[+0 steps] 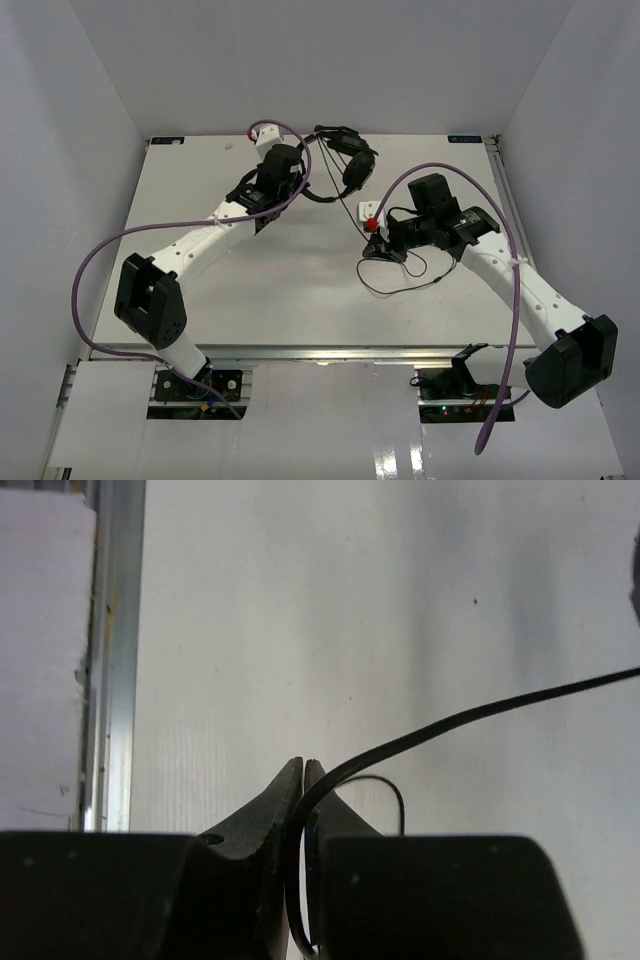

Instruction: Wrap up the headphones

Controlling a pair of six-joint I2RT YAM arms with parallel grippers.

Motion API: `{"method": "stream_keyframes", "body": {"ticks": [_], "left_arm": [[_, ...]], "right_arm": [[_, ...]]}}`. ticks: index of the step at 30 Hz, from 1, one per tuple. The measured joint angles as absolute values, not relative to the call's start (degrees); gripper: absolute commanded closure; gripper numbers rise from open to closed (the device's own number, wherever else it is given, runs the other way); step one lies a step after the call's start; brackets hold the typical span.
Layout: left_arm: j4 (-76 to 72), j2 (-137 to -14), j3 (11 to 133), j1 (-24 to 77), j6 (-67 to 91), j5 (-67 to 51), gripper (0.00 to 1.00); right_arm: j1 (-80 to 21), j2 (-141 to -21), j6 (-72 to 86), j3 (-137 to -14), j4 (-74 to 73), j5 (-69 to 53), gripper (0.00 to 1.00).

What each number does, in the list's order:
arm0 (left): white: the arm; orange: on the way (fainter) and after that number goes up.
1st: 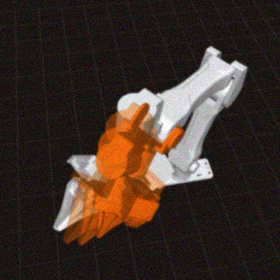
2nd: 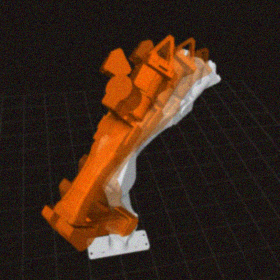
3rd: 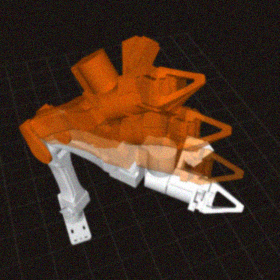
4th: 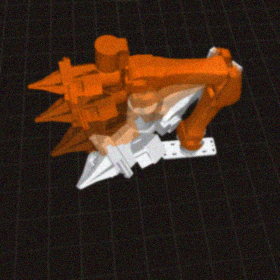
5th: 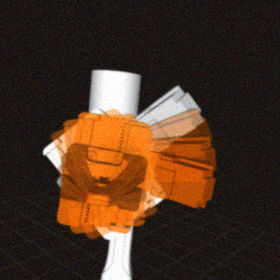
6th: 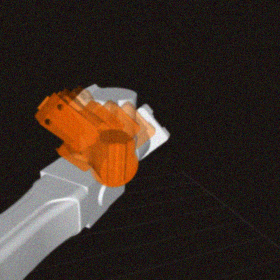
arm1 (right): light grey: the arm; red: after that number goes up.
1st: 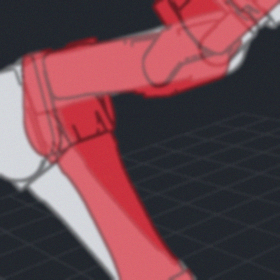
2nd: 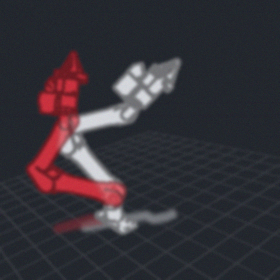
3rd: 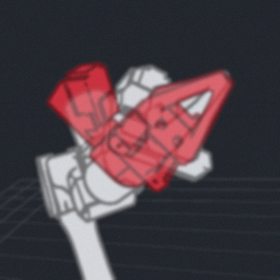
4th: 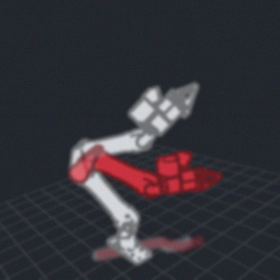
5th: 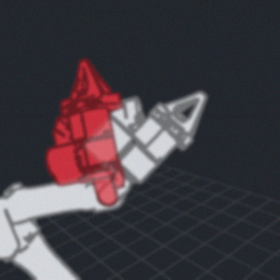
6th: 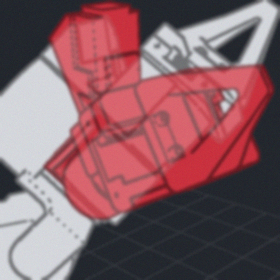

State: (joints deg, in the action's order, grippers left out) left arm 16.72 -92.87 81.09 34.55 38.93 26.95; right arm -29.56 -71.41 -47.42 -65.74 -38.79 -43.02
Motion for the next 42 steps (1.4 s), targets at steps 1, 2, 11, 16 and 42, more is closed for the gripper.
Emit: {"method": "stream_keyframes", "body": {"ticks": [1, 2, 11, 16, 42], "left_arm": [[16.5, -93.1, 80.3, 34.6, 38.5, 26.8, 1.00], [16.3, -93.2, 79.2, 34.6, 38.1, 26.6, 1.00], [15.4, -92.5, 66.0, 34.7, 33.2, 21.9, 1.00], [15.8, -92.5, 63.5, 35.9, 30.1, 16.6, 1.00], [6.0, -84.6, 56.0, 44.5, 21.3, -2.8, 1.00]], "right_arm": [[-29.8, -71.4, -49.1, -66.4, -40.4, -40.5, 0.91], [-30.1, -71.4, -50.5, -67.2, -41.5, -38.1, 0.91], [-30.6, -70.4, -57.6, -73.8, -42.8, -22.4, 0.88], [-31.1, -71.0, -58.4, -75.6, -42.0, -18.8, 0.87], [-27.3, -80.3, -52.5, -85.0, -40.5, -22.6, 0.87]]}}
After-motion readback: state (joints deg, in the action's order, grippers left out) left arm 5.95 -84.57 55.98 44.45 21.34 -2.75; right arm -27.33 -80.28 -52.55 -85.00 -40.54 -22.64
